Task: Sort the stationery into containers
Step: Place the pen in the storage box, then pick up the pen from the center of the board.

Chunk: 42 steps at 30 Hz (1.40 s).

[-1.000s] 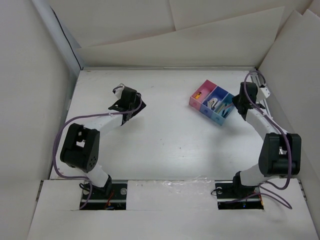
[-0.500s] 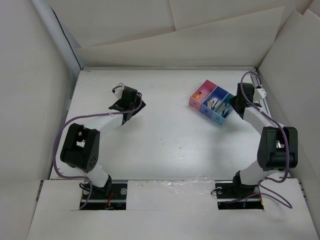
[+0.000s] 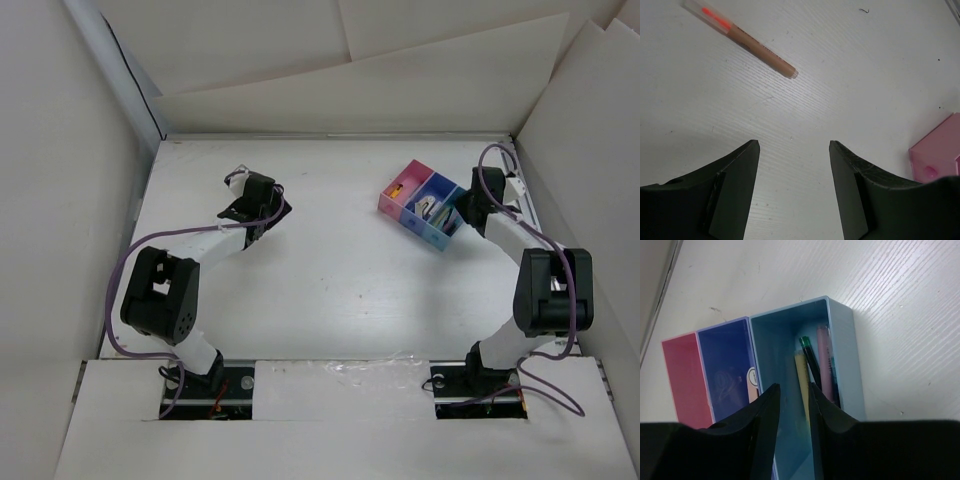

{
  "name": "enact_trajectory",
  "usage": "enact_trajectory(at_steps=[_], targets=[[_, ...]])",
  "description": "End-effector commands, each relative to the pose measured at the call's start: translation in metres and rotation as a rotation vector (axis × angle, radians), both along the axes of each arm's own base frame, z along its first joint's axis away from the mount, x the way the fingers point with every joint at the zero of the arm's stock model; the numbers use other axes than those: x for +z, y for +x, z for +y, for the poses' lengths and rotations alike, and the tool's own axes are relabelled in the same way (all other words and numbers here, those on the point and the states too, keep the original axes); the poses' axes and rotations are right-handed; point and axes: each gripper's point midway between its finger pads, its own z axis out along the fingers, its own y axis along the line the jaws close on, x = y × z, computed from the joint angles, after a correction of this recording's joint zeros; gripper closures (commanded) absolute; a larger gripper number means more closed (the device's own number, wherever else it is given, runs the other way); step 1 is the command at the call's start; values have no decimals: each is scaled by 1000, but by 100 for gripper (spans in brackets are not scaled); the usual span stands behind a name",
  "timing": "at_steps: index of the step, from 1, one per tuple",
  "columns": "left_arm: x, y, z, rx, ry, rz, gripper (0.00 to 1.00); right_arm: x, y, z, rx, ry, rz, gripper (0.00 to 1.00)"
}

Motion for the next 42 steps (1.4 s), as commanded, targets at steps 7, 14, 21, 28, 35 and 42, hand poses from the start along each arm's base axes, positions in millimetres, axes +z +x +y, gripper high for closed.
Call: enact_trajectory(at_steps=[7, 14, 21, 28, 35, 42], targets=[[15, 11, -2, 7, -6, -36, 45, 26, 18, 8, 39, 3, -85, 54], [17, 12, -1, 14, 0, -38, 45, 46, 12, 8, 46, 13, -130, 38], [16, 13, 5, 40, 29, -25, 48, 72, 2, 13, 70, 25, -191, 18], [6, 11, 10, 66, 44, 9, 56, 91, -6, 20, 102, 44, -237, 15], [-6, 15, 27, 115, 37, 49, 66, 91, -11, 29, 119, 54, -241, 14], [-19, 27, 35, 171, 42, 88, 64, 100, -16, 49, 167, 58, -276, 81]])
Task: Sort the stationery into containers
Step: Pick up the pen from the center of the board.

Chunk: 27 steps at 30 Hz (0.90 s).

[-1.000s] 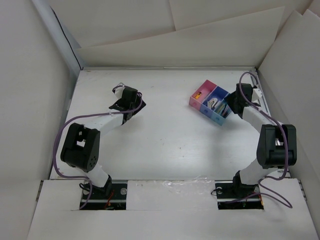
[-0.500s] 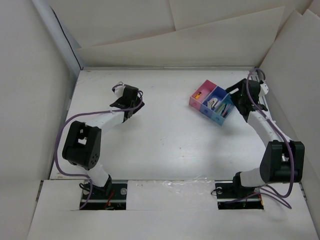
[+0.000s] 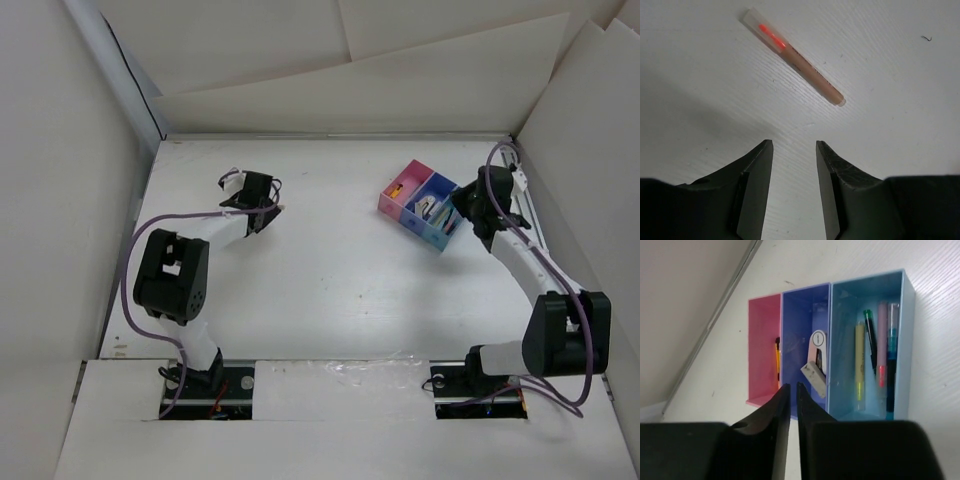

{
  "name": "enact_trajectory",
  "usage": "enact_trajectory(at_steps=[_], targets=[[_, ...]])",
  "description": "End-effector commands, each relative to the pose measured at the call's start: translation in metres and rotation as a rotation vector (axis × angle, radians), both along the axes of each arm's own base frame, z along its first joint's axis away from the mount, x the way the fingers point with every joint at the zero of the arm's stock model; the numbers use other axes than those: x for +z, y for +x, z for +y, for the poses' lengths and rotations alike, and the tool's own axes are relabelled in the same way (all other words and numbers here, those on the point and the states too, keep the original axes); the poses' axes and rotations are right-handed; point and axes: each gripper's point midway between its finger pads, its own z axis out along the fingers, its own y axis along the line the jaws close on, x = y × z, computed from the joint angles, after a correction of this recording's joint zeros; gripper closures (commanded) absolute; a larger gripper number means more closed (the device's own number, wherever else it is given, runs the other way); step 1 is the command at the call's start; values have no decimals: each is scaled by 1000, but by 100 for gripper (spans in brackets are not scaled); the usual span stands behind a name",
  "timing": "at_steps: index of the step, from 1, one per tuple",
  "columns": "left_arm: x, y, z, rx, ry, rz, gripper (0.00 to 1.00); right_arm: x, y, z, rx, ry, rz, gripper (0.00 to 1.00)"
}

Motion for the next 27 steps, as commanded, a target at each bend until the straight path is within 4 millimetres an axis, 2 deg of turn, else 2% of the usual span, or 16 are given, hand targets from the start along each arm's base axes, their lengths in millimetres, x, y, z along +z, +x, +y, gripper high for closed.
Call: enact_trajectory(at_steps=[1, 3, 4, 5, 8, 12, 15, 19, 22, 23, 26, 27], targets=[[12, 20, 10, 72, -14, -21, 63, 28, 0, 15, 40, 12, -104, 89], [5, 21, 12, 96, -41, 3, 60, 36, -6, 26, 66, 14, -127, 97], [0, 26, 17, 113, -58, 13, 59, 40, -7, 33, 86, 20, -136, 97], [-4, 25, 12, 117, -93, 28, 57, 44, -9, 41, 108, 22, -146, 97], [-9, 31, 11, 144, -138, 40, 54, 55, -18, 55, 147, 19, -177, 83], [-12, 40, 8, 187, -173, 43, 52, 56, -30, 65, 182, 27, -187, 67], [-17, 44, 7, 208, -180, 66, 52, 60, -35, 80, 239, 33, -196, 54], [-19, 51, 5, 234, -197, 75, 52, 64, -44, 100, 298, 43, -207, 47], [-16, 56, 7, 266, -197, 63, 52, 64, -47, 109, 327, 38, -207, 47], [-25, 50, 9, 278, -190, 97, 52, 64, -48, 114, 340, 39, -207, 47], [-28, 53, 15, 327, -163, 113, 54, 68, -49, 119, 352, 41, -216, 46], [-31, 47, 17, 330, -152, 138, 56, 71, -50, 119, 352, 42, -225, 46]])
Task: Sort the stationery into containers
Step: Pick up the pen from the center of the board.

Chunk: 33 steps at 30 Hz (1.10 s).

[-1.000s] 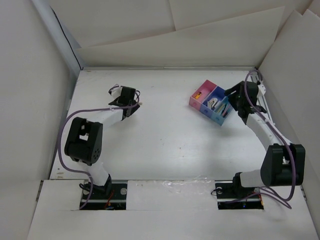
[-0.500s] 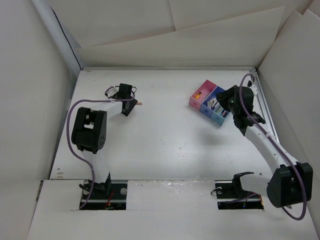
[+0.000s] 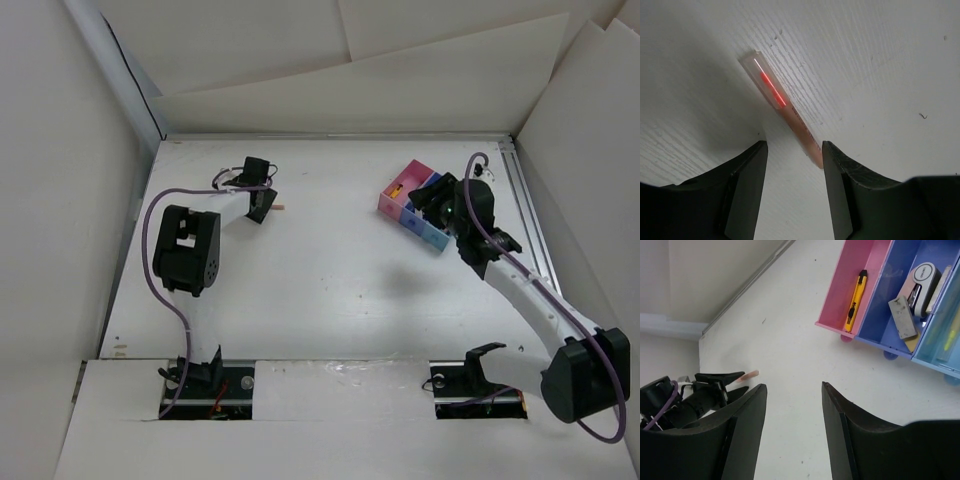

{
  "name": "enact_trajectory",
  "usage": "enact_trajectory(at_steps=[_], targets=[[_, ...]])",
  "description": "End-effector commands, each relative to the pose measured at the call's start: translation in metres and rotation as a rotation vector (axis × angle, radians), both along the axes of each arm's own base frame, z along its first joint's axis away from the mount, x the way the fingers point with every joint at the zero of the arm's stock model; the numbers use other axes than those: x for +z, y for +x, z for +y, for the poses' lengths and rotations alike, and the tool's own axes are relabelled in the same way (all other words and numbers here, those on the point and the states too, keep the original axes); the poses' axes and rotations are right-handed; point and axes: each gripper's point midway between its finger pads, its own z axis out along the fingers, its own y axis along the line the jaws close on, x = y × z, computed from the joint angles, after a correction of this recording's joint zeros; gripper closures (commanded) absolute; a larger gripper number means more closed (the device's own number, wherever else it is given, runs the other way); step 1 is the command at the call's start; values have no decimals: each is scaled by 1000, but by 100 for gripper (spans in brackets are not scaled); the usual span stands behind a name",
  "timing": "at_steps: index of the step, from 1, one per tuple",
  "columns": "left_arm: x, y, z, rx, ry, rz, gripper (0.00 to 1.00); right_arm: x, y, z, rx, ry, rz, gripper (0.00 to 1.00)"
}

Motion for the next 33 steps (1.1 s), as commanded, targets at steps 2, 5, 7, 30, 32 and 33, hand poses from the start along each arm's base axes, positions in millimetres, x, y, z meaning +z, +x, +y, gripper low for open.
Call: enact_trajectory(at_steps=[2, 5, 7, 30, 32, 33], targets=[[1, -1, 11, 79, 39, 40, 57, 25, -1, 9, 32, 15, -82, 46], [-2, 0, 12, 102, 41, 59, 62, 29, -2, 9, 32, 17, -91, 46], [-4, -3, 8, 113, 37, 80, 62, 33, -4, 9, 32, 21, -101, 46], [-15, -5, 11, 156, 138, 165, 100, 60, -21, -7, 14, 23, -172, 42], [-21, -15, 14, 147, 150, 188, 100, 60, -21, -9, 15, 25, -171, 42], [-23, -16, 15, 138, 155, 189, 100, 60, -21, -8, 24, 28, -170, 41]])
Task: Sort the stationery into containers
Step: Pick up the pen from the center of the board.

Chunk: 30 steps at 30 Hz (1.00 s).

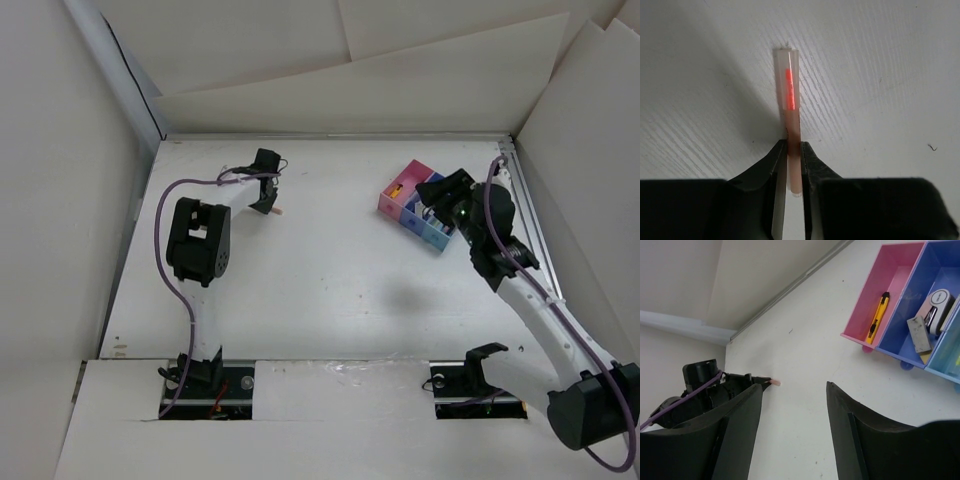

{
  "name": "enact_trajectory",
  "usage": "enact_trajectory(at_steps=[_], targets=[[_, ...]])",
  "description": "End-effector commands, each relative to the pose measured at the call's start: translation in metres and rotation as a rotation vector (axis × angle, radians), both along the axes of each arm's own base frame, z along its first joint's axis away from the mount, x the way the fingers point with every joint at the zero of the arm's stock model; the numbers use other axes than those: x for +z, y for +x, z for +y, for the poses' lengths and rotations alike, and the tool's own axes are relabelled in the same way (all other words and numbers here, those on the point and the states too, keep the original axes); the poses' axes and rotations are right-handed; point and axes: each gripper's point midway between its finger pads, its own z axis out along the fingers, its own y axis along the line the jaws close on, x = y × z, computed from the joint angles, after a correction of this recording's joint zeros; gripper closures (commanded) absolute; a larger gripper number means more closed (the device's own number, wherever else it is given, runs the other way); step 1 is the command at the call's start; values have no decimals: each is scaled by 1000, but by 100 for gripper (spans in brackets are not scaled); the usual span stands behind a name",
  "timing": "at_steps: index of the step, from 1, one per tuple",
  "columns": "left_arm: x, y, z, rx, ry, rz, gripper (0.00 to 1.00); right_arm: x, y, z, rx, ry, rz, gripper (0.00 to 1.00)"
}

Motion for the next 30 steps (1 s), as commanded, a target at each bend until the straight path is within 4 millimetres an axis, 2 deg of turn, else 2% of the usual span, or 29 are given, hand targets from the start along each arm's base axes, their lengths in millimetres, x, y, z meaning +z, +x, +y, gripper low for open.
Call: enact_trajectory(at_steps=[1, 3, 4, 5, 7, 9, 10, 11, 12, 13, 14, 17, 20, 21, 22, 23, 25, 26, 27, 28, 30], targets=[[-14, -28, 16, 17, 82, 92, 100, 10, 0, -6, 2, 3, -34, 39], [-15, -33, 13, -31, 97, 83, 100, -1, 5, -5, 17, -18, -6, 33], [-20, -36, 14, -48, 103, 79, 100, -12, 6, 2, 60, -33, 21, 31], [-14, -32, 13, -66, 107, 59, 100, -13, 9, 7, 85, -29, 30, 27], [-19, -44, 11, -134, 128, 78, 100, -22, 12, 20, 152, -27, 62, 21], [-16, -47, 3, -186, 149, 56, 100, -41, 15, 36, 236, -12, 126, 20], [-16, -57, -1, -219, 159, 57, 100, -42, 18, 39, 254, -18, 130, 20], [-15, -62, 0, -247, 163, 56, 100, -49, 16, 48, 278, -22, 147, 19], [-11, -61, -9, -276, 148, 20, 100, -49, 17, 53, 289, -23, 150, 19], [-7, -71, -9, -301, 135, 5, 100, -49, 18, 57, 301, -32, 147, 19], [-4, -77, -24, -359, 110, -17, 100, -52, 18, 59, 298, -38, 155, 18], [21, -81, -45, -464, 100, -110, 100, -51, 15, 68, 316, -43, 145, 13], [38, -93, -73, -582, 113, -152, 100, -46, 5, 82, 375, -32, 137, 12], [39, -101, -89, -634, 108, -164, 100, -46, 4, 83, 385, -28, 138, 12], [44, -104, -95, -660, 112, -175, 100, -38, -1, 91, 420, -9, 119, 12], [47, -108, -103, -689, 104, -206, 100, -20, 2, 94, 426, 15, 89, 13], [47, -117, -119, -745, 68, -223, 100, 9, 1, 94, 427, 19, 65, 24], [50, -115, -128, -765, 33, -256, 100, 58, 2, 91, 412, 28, -15, 30], [53, -122, -134, -817, 4, -272, 100, 83, -14, 91, 399, 23, -45, 56], [58, -123, -136, -835, -3, -295, 100, 108, -22, 87, 399, 34, -99, 68], [70, -126, -141, -869, -4, -345, 100, 157, -53, 85, 380, 58, -226, 75]])
